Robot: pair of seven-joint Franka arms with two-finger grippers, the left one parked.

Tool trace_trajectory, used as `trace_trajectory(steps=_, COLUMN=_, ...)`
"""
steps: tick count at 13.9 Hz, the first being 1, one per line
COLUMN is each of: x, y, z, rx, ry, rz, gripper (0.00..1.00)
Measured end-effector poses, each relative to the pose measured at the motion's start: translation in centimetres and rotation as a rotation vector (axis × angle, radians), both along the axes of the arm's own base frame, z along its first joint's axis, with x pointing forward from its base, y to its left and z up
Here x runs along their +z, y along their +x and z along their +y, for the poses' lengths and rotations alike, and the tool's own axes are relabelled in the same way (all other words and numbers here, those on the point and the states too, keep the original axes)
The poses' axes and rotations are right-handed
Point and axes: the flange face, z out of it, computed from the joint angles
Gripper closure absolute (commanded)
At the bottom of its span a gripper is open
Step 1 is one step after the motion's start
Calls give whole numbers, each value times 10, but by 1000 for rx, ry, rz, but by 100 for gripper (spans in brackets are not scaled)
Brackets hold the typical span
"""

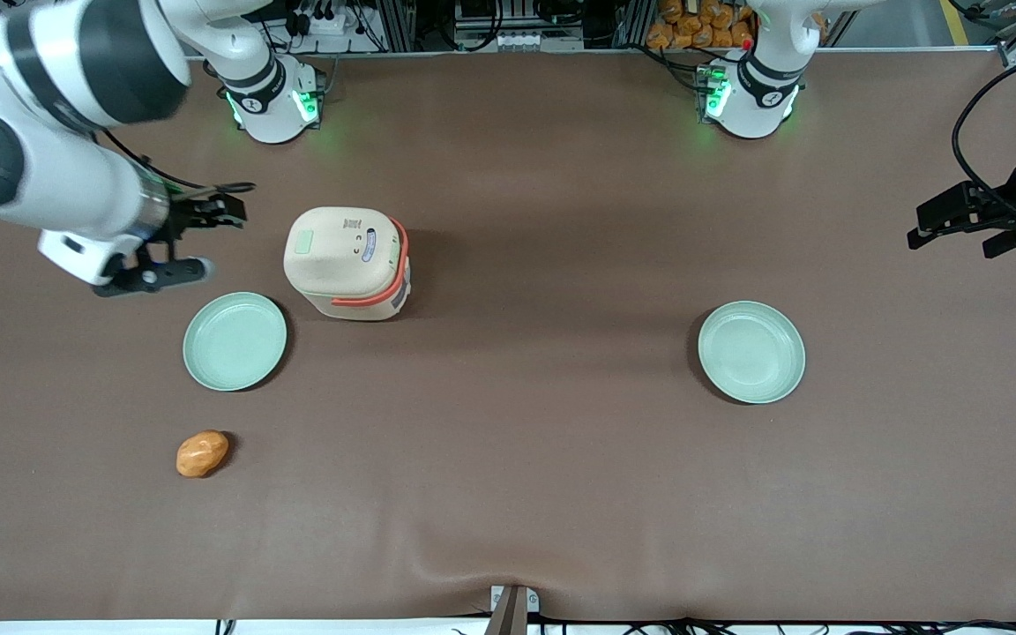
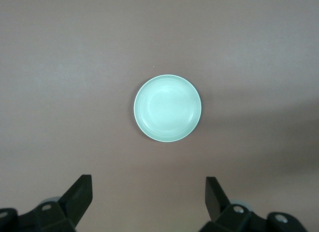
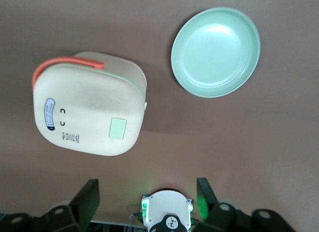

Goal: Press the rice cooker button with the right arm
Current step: 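Move the right gripper over the rice cooker's lid button, then press down on the rice cooker's lid button with the right gripper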

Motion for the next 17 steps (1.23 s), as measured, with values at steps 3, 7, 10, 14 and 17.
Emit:
trace_trajectory(steps=3, x=-34, y=-4, z=11, rx=-24, ry=-25, rz=38, gripper=76)
trace_trajectory(steps=7, x=-79, y=-15, z=24, rx=-65, ry=22, rz=87, gripper=86)
trace_trajectory(steps=10, x=-111, y=-24, z=24, rx=-78, ry=28, rz=120, gripper=97)
trace_trajectory(steps=14, x=-135, y=-26, z=28, rx=-96, ry=46, rz=172, gripper=100)
trace_trajectory(steps=17, x=-146, y=-25, z=30, rx=-103, ry=51, rz=187, gripper=100)
